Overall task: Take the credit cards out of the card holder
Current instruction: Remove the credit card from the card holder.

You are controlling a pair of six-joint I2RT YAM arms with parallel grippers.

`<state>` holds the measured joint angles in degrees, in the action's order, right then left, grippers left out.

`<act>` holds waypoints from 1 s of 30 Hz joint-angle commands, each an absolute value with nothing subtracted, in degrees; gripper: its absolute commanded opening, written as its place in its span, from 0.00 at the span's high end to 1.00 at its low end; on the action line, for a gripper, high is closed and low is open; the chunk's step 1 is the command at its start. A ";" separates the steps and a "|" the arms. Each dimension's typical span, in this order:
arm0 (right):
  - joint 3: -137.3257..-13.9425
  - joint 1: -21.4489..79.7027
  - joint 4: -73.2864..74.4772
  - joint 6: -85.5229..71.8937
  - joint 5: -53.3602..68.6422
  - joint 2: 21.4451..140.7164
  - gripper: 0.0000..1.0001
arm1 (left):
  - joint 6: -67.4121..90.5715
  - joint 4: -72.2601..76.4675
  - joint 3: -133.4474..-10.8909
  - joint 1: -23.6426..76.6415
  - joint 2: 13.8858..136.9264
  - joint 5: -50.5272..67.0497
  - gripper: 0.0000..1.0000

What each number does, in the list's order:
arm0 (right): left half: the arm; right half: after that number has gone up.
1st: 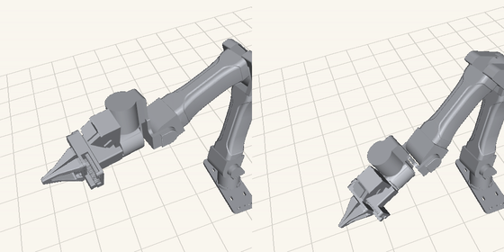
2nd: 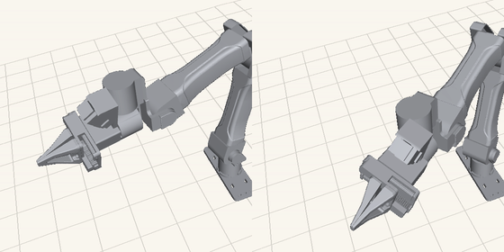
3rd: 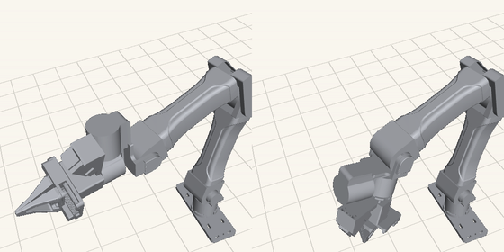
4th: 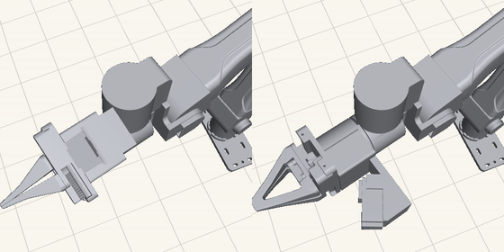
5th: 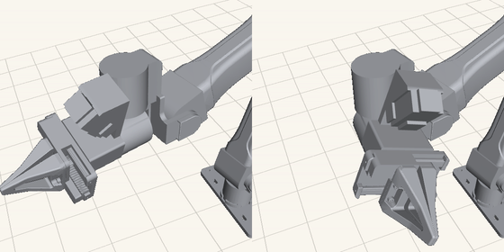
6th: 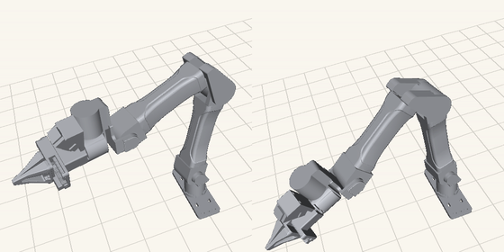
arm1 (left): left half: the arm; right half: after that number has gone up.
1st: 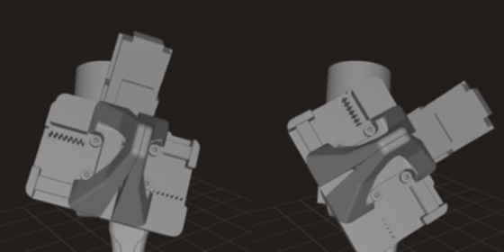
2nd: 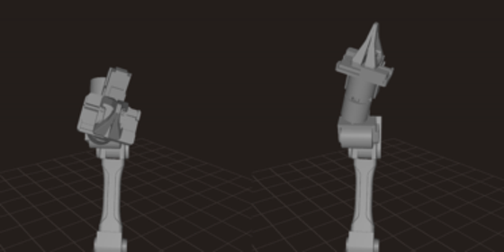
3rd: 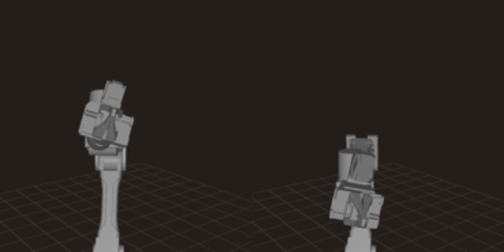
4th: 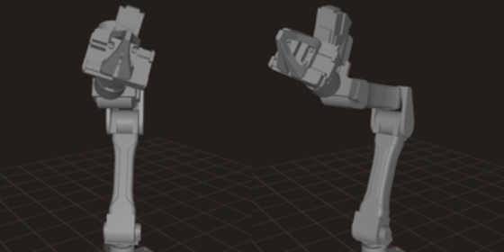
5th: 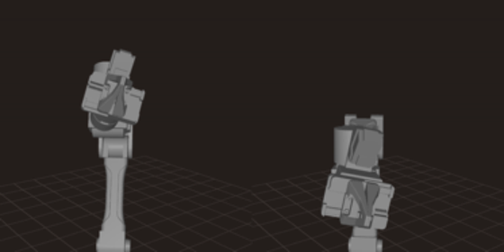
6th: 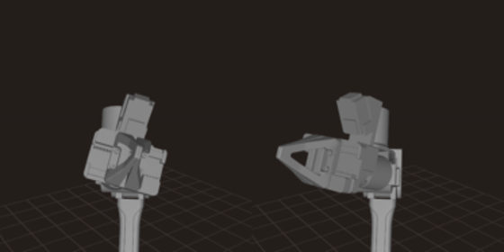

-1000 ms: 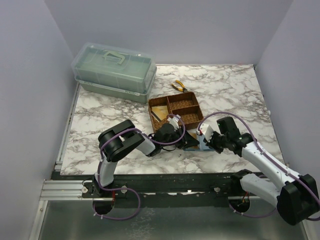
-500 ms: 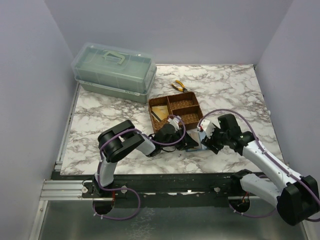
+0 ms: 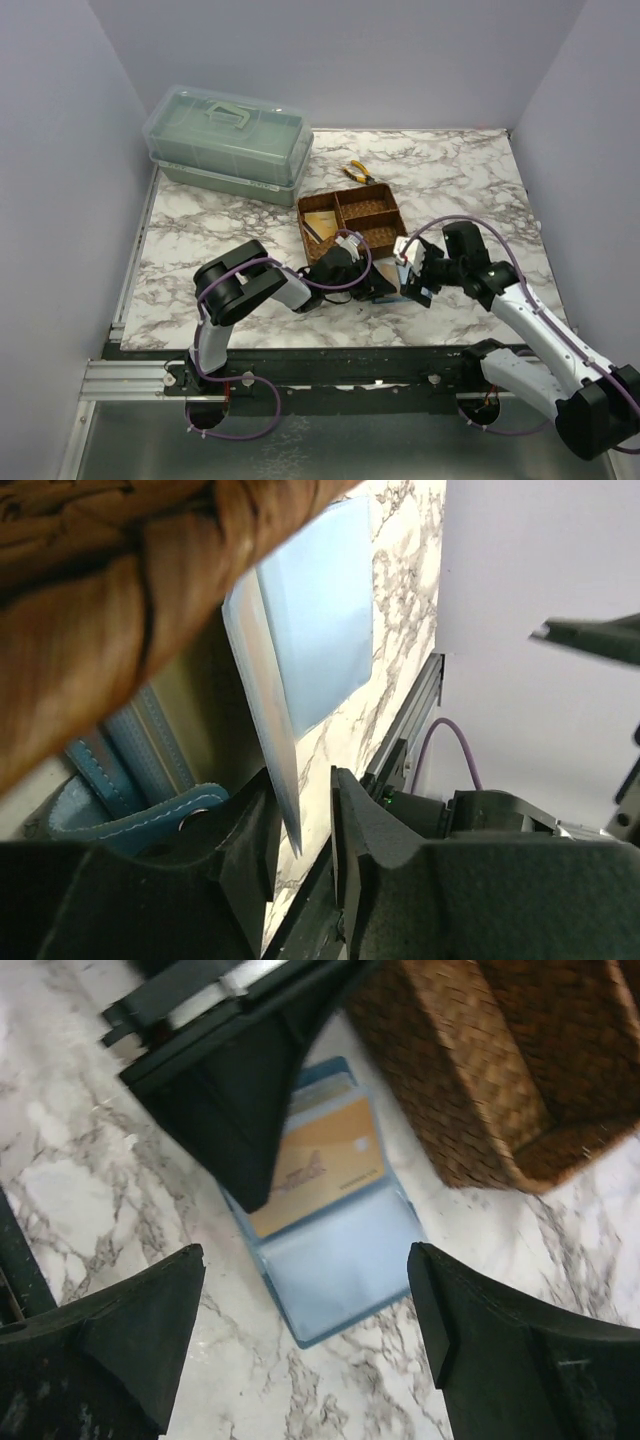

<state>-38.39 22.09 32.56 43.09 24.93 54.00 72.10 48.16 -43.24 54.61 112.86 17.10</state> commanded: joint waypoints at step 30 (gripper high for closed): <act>-22.90 21.97 6.00 56.20 35.00 61.74 0.06 | 75.58 43.92 -41.76 54.99 108.37 16.87 0.61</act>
